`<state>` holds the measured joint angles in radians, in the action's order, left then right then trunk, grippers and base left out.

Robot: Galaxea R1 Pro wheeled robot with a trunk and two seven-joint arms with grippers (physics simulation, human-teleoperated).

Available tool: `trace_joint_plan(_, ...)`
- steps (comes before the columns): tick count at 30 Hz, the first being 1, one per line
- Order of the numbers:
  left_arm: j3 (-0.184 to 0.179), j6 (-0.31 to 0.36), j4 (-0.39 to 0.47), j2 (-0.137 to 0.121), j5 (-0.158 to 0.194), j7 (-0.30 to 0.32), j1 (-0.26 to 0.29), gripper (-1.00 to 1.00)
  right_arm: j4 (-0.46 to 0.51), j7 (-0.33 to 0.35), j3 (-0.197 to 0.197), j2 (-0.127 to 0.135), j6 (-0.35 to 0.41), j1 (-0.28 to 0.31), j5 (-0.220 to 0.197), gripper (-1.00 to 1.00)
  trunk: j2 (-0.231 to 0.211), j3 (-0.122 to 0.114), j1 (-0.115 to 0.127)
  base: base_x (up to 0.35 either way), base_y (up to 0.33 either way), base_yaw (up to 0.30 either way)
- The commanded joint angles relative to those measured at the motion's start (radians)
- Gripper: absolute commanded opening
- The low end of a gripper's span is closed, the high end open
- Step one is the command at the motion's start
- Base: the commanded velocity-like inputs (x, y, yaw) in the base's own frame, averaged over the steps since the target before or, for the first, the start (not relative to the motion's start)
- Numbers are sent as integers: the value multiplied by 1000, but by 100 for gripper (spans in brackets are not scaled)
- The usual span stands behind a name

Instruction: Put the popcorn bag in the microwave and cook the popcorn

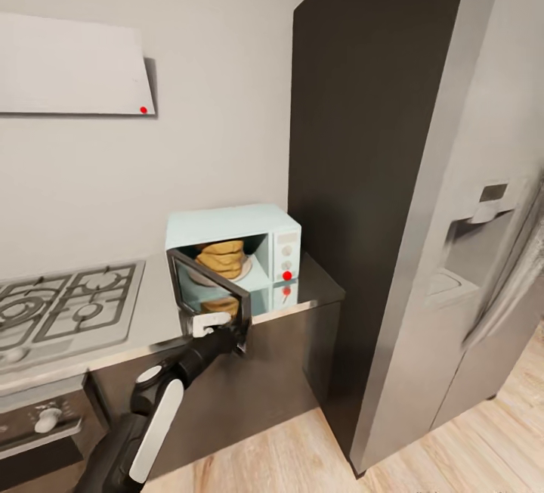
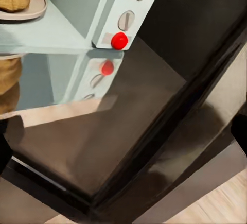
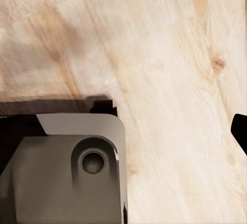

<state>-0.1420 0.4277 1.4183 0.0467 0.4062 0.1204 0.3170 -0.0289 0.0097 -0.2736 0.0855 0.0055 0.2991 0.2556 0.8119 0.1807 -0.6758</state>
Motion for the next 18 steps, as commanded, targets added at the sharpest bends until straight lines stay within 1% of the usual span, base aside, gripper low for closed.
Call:
trace_joint_plan(1, 1, 6, 1, 8, 5, -10, 1, 100, -2, 1, -8, 0, 1, 2, 10, 100, 1, 0, 0, 123, 0, -183)
trace_joint_plan(3, 1, 6, 1, 14, 5, -18, 1, 100, -2, 1, -9, 0, 1, 1, 10, 100, 1, -1, 0, 146, 0, -183)
trace_joint_plan(7, 1, 5, 1, 16, 4, -20, 1, 100, -2, 1, -9, 1, 1, 1, 9, 100, 1, -5, 0, 171, 0, -171)
trace_joint_plan(9, 1, 6, 2, 15, 4, -20, 1, 100, -2, 1, -8, 2, 2, 1, 9, 100, 1, -6, 0, 132, 0, -48)
trace_joint_plan(14, 1, 7, 2, 16, 5, -18, 1, 100, -2, 1, -8, 2, 2, 1, 9, 100, 1, -6, 0, 30, 0, -7)
trace_joint_plan(18, -1, 8, 1, 18, 5, -19, 1, 100, -2, 1, -8, 2, 2, 1, 10, 100, 1, -6, 0, 236, 0, 0)
